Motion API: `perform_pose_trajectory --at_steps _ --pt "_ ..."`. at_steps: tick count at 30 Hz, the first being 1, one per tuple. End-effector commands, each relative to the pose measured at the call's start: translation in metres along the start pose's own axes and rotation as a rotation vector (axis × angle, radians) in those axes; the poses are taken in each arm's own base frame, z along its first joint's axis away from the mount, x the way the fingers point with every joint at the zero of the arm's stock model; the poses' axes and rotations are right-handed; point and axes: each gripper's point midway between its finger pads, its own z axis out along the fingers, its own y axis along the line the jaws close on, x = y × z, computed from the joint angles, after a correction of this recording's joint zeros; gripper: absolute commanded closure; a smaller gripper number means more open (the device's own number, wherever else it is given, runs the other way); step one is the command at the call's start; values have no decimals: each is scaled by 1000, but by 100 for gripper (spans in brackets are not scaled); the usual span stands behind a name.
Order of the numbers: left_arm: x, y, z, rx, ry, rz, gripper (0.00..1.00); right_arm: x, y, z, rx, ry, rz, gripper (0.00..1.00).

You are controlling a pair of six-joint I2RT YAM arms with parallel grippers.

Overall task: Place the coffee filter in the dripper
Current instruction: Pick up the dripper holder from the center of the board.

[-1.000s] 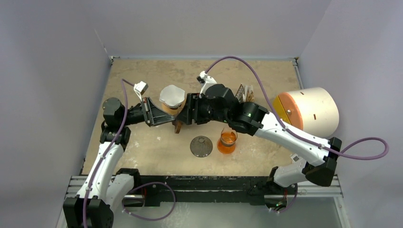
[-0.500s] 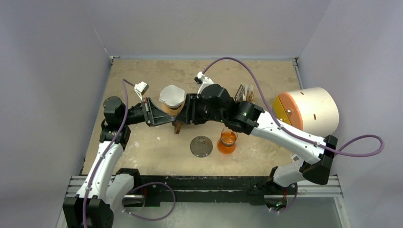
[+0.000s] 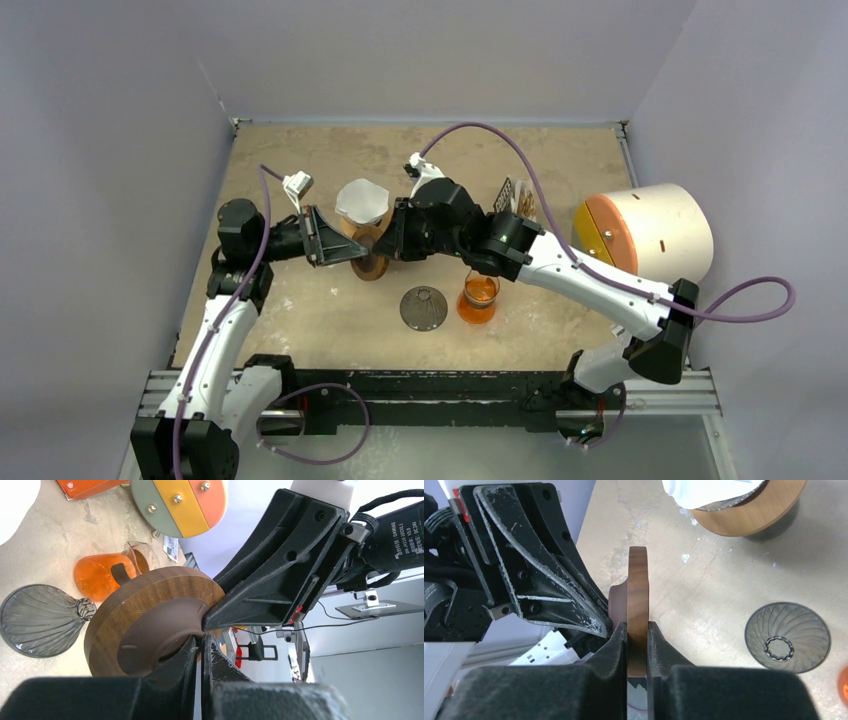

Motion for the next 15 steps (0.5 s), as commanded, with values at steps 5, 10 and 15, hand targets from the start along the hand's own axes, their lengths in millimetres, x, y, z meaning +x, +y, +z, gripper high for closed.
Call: perform_pose_trajectory --at_steps 5,10,15 --pt "-5 -14 0 7 9 60 86 -13 12 -13 -34 -55 4 100" --pt "-2 -12 -2 -25 10 33 65 -9 2 -21 -12 -59 4 100" --pt "-2 -15 -3 -31 -5 32 56 -7 -4 -33 -31 -77 -74 100"
